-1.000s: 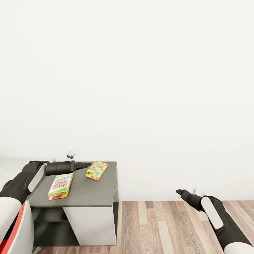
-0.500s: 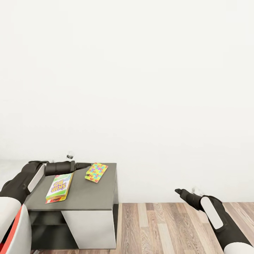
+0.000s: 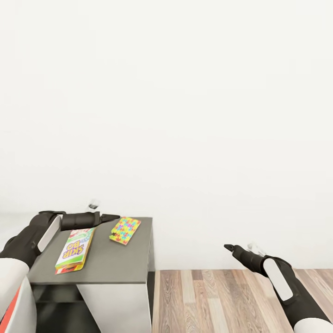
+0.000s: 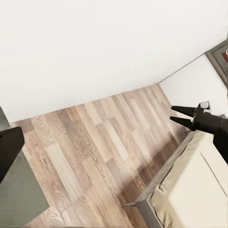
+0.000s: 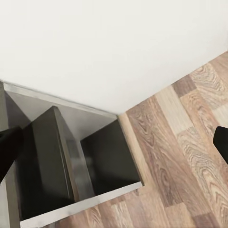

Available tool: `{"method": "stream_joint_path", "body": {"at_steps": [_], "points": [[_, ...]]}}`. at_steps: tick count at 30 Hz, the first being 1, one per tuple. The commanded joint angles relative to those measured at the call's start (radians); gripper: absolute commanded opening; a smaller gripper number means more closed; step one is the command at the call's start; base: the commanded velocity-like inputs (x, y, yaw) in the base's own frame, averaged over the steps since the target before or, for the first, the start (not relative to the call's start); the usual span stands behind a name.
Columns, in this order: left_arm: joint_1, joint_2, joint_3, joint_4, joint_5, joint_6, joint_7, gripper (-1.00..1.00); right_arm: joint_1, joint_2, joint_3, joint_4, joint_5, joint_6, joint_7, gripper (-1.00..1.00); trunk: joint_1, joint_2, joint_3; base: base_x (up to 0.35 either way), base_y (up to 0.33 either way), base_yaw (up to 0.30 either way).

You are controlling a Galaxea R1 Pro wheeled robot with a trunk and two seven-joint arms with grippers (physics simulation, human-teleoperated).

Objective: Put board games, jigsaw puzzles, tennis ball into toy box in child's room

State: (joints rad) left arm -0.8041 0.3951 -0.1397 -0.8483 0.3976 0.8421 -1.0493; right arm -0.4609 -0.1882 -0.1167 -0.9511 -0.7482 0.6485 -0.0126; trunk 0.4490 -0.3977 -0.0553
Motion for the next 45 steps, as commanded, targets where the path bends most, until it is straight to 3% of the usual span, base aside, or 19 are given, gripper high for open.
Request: {"method": "stream_joint_path", "body": {"at_steps": [1,5,10,15,20,28,45], "points": [[-0.001,0.001,-0.004,0.0,0.006,0.007,0.016,1.0,-0.001,0.0,-0.001,-0.001,-0.004,0.006,-0.001,1.0,0.001,-0.002,-0.002,0.203,0.0,0.0],[-0.001,-0.006,-0.004,0.0,0.006,0.012,0.148,1.0,-0.001,0.0,0.002,-0.001,-0.004,0.009,0.003,1.0,0.001,-0.002,-0.002,0.214,0.0,0.0],[-0.001,-0.048,0.001,0.003,0.009,0.013,0.382,1.0,-0.001,0.0,0.003,-0.001,-0.002,0.011,0.059,1.0,0.001,-0.002,-0.002,0.22,0.0,0.0],[-0.001,-0.092,0.001,0.004,0.008,0.012,0.522,1.0,-0.001,0.0,0.003,0.0,0.001,0.011,0.095,1.0,0.001,-0.002,-0.002,0.158,0.0,0.0],[-0.001,-0.113,-0.001,0.005,0.005,0.011,0.568,1.0,-0.001,0.0,0.003,0.0,0.001,0.011,0.101,1.0,0.001,-0.002,-0.002,0.035,0.0,0.0],[-0.001,-0.118,-0.002,0.005,0.005,0.01,0.605,1.0,-0.002,-0.001,0.003,-0.001,0.001,0.013,0.103,1.0,0.001,-0.002,-0.002,0.005,0.03,0.0],[-0.001,-0.119,-0.004,0.005,0.005,0.004,0.614,1.0,-0.001,-0.001,0.003,-0.001,-0.003,0.013,0.103,1.0,0.001,-0.002,-0.002,0.014,0.12,0.0]]}}
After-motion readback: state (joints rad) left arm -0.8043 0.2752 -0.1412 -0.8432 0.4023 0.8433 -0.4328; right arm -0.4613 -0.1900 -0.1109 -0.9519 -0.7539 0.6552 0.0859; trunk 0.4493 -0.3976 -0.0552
